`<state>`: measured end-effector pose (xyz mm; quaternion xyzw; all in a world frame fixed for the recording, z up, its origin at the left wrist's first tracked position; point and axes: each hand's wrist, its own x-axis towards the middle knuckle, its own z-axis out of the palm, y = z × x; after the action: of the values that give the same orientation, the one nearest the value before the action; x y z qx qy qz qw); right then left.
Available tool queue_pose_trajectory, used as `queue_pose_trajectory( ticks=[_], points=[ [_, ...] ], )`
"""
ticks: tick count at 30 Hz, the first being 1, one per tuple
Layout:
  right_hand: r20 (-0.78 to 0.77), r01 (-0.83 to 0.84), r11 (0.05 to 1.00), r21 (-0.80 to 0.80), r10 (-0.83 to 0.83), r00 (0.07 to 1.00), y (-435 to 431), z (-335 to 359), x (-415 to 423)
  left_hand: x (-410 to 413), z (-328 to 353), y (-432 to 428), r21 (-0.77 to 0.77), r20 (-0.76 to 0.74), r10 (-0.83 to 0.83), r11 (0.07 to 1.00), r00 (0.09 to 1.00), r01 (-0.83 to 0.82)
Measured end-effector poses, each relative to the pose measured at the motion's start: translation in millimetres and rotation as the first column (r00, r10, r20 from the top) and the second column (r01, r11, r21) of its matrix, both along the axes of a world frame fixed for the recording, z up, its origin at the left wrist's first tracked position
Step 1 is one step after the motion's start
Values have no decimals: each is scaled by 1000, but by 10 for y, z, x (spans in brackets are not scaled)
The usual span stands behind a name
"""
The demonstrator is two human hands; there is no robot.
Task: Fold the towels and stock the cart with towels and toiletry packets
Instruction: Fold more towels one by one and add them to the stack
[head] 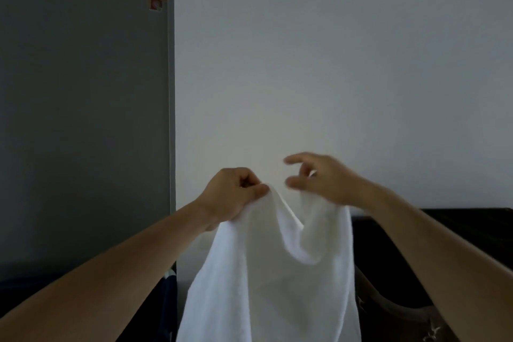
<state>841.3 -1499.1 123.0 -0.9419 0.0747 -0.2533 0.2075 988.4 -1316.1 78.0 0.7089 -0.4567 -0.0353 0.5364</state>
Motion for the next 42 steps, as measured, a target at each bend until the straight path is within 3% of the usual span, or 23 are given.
queue_pose_trajectory(
  ticks=[2, 6, 9, 12, 16, 21, 23, 26, 28, 32, 36, 38, 42],
  points=[
    [-154, -51, 996, -69, 40, 987, 171, -118, 49, -110, 64, -110, 30, 88, -43, 999, 995, 40],
    [-126, 8, 994, -109, -22, 992, 218, -227, 58, -189, 27, -172, 43, 82, -91, 995, 992, 88],
    [-108, 35, 973, -230, -61, 992, 183, -251, 28, -208, -33, -131, 60, -27, -121, 991, 992, 122],
    [-132, 18, 968, -249, -52, 990, 120, -181, 4, -176, -146, -56, 66, -233, -257, 958, 938, 279],
    [47, 96, 981, -167, -90, 995, -41, 5, 49, -136, -374, 11, -29, -445, -371, 916, 815, 401],
    [199, 271, 957, -104, -247, 948, -267, 204, 99, -44, -594, 76, 23, -469, -404, 883, 785, 468],
    [224, 334, 939, -82, -309, 924, -362, 252, 89, 6, -667, 135, 102, -399, -385, 883, 832, 458],
    [231, 417, 908, -34, -399, 887, -519, 297, 50, 135, -818, 249, 216, -117, -306, 921, 945, 325],
    [237, 456, 890, -5, -442, 865, -608, 304, 38, 216, -922, 316, 223, 42, -239, 949, 970, 224],
    [230, 482, 876, -11, -467, 854, -656, 299, 119, 219, -1037, 317, 250, 261, -195, 960, 945, 129],
    [252, 495, 868, -28, -474, 844, -660, 304, 180, 208, -1105, 350, 272, 526, -232, 957, 818, 97],
    [265, 504, 863, -27, -480, 836, -688, 310, 168, 245, -1171, 391, 247, 530, -217, 964, 820, 96],
    [274, 499, 866, -45, -469, 840, -685, 306, 162, 287, -1217, 447, 175, 361, -117, 983, 925, 56]
  ],
)
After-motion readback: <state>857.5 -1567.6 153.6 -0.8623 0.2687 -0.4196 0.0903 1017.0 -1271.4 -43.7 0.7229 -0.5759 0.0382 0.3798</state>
